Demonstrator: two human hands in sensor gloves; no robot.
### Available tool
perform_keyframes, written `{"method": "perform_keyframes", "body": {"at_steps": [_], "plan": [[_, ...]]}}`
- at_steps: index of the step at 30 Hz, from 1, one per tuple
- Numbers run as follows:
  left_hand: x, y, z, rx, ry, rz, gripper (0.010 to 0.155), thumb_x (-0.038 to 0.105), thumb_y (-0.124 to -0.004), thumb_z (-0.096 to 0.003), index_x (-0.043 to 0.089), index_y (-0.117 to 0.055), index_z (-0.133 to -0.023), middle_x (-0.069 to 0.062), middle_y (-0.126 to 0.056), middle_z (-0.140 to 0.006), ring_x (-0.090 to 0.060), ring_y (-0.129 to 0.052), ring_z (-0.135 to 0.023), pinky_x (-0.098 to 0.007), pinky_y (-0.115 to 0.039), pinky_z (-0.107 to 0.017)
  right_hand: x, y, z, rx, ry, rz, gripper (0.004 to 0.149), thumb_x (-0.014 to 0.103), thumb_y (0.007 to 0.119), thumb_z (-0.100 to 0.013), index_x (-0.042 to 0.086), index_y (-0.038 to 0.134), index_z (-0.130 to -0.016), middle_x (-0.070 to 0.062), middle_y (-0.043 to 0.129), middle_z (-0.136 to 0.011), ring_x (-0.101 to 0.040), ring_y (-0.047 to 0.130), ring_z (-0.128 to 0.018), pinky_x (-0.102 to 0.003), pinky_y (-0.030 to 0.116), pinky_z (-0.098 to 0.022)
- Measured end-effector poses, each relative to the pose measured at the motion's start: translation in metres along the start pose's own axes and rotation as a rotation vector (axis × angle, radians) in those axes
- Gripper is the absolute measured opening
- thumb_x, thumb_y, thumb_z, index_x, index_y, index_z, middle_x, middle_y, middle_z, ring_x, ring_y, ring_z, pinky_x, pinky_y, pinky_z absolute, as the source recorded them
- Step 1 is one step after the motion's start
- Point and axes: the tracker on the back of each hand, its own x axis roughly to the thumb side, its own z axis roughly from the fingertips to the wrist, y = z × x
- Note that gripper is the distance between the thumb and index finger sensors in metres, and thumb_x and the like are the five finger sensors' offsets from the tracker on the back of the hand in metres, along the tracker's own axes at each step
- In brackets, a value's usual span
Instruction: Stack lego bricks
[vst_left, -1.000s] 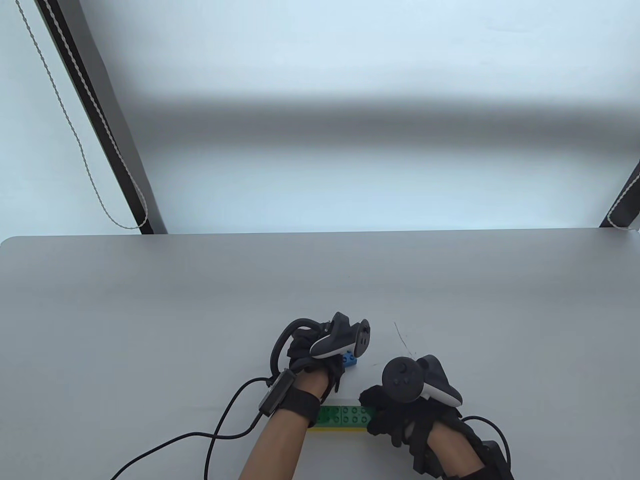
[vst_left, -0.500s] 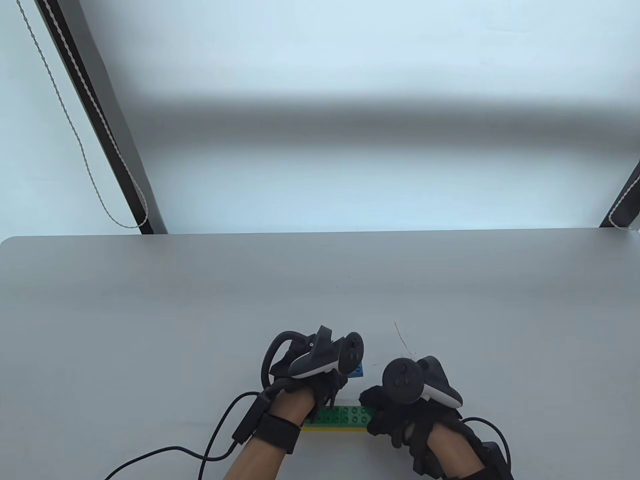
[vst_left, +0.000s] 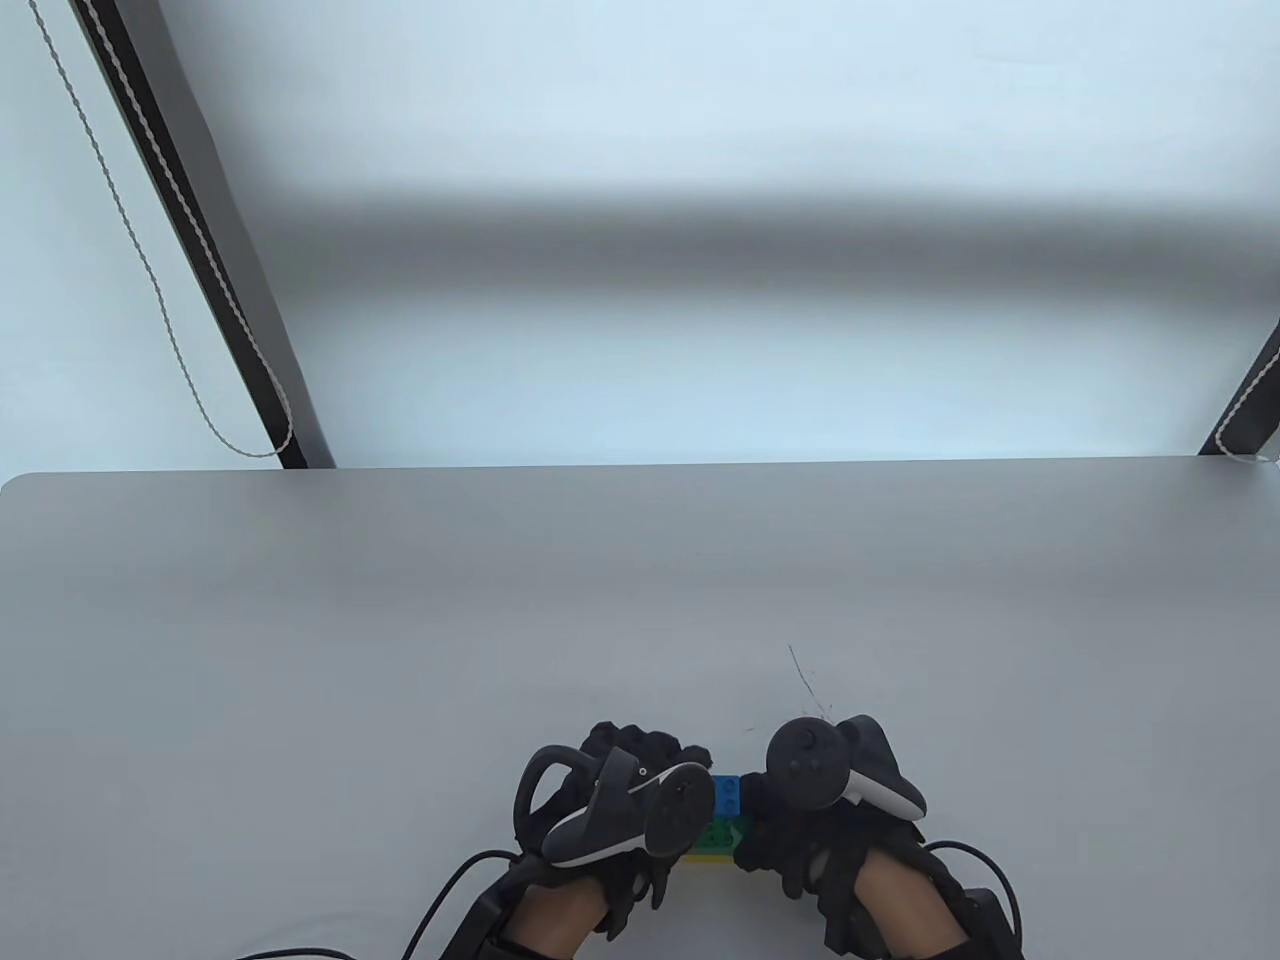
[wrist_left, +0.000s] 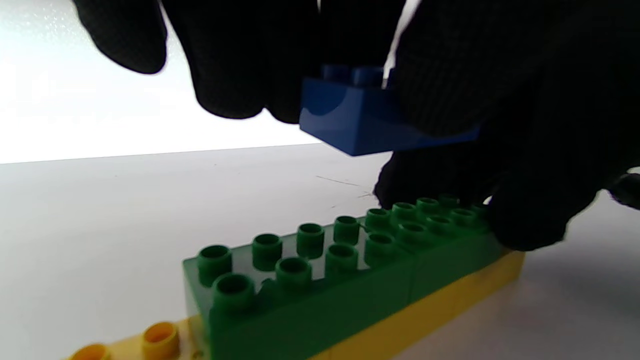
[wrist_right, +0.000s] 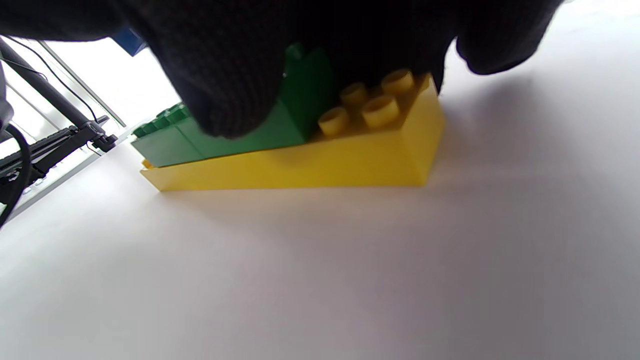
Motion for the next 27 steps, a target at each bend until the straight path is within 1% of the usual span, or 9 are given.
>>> {"method": "perform_keyframes", "body": {"at_steps": [1,9,18,20,27], "plan": [[0.001,-0.001,0.002,-0.002,-0.002,0.002,0.062,0.05,-0.09,-0.0348,0.028,-0.078,-0.091,-0.001,-0.087,-0.092,-0.027,-0.085,-0.085,-0.06,-0.066,-0.068,0.0,0.0,0.0,-0.002,0.002,-0.003,0.065,0.034,0.093,-0.031,0.012,0.071,-0.088,-0.013,0.083,-0.087,-0.034,0.086,-0.079,-0.058,0.07,-0.061],[-0.001,-0.01,0.007,-0.059,0.001,-0.012,0.062,0.05,-0.092,-0.0338,0.027,-0.078,-0.09,-0.001,-0.087,-0.091,-0.026,-0.085,-0.085,-0.06,-0.067,-0.068,0.0,0.0,0.001,0.0,0.009,-0.006,0.065,0.033,0.093,-0.031,0.012,0.07,-0.088,-0.013,0.083,-0.087,-0.034,0.085,-0.079,-0.059,0.07,-0.061],[-0.006,-0.023,0.003,-0.121,-0.002,0.0,0.062,0.049,-0.091,-0.0335,0.027,-0.077,-0.09,-0.001,-0.087,-0.091,-0.026,-0.085,-0.086,-0.06,-0.067,-0.068,0.0,0.0,0.001,0.005,0.007,-0.003,0.065,0.033,0.093,-0.031,0.012,0.07,-0.088,-0.013,0.083,-0.088,-0.034,0.085,-0.079,-0.059,0.07,-0.061],[-0.008,-0.023,0.002,-0.119,0.003,0.034,0.062,0.048,-0.092,-0.033,0.027,-0.078,-0.09,-0.001,-0.087,-0.09,-0.027,-0.085,-0.085,-0.06,-0.067,-0.068,0.0,0.0,0.001,0.004,0.006,-0.001,0.065,0.033,0.093,-0.031,0.011,0.07,-0.088,-0.013,0.082,-0.088,-0.034,0.085,-0.079,-0.059,0.07,-0.061],[-0.011,-0.025,0.001,-0.12,0.004,0.07,0.062,0.047,-0.092,-0.0321,0.027,-0.079,-0.089,-0.002,-0.088,-0.088,-0.026,-0.085,-0.083,-0.061,-0.067,-0.067,0.0,0.001,0.001,0.001,0.004,-0.001,0.065,0.033,0.092,-0.031,0.011,0.07,-0.088,-0.014,0.082,-0.088,-0.034,0.085,-0.079,-0.059,0.07,-0.061]]}}
